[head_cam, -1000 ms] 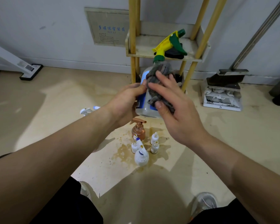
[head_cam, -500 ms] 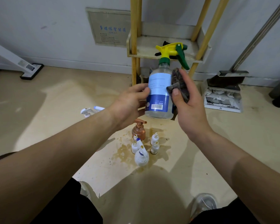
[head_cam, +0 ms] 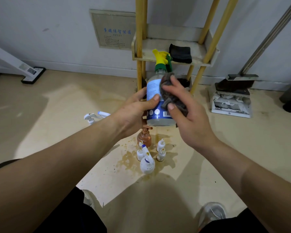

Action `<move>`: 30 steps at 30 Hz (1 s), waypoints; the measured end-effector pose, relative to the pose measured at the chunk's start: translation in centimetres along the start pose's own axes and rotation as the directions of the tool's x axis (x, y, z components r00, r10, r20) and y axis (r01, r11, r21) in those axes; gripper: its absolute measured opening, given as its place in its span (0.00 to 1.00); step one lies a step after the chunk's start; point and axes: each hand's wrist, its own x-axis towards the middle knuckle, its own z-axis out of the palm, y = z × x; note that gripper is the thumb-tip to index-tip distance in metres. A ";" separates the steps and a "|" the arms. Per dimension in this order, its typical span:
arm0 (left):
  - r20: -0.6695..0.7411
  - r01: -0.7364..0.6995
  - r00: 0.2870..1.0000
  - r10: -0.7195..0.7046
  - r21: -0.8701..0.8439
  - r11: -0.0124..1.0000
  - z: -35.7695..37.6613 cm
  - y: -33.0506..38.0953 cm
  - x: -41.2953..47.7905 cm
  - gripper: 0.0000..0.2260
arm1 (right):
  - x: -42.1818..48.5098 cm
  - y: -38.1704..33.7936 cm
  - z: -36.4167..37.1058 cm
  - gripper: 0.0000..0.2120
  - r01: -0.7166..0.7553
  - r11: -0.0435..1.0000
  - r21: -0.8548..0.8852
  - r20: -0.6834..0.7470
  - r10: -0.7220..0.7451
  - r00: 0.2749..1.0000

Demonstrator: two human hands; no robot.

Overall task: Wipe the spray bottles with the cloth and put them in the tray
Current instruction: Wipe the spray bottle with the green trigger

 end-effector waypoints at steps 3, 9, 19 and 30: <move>-0.037 0.002 0.999 -0.002 0.013 1.000 0.1 0.2 -0.4 0.24 | 0.1 0.1 -0.3 0.22 0.079 0.989 -0.124 0.055 -0.072 0.996; -0.050 -0.005 0.999 0.007 0.037 0.999 1.1 0.5 -0.6 0.19 | 0.6 -0.2 -0.1 0.24 -0.088 0.993 0.074 -0.099 0.095 0.991; 0.005 -0.035 0.999 0.035 -0.090 0.995 0.9 0.5 0.1 0.20 | 0.9 0.3 -0.4 0.22 -0.044 0.999 -0.028 -0.140 0.039 0.989; 0.018 -0.017 1.000 0.018 -0.084 0.996 0.5 0.6 -0.3 0.17 | 0.5 -0.3 -0.4 0.21 0.244 0.931 -0.271 0.155 -0.207 0.966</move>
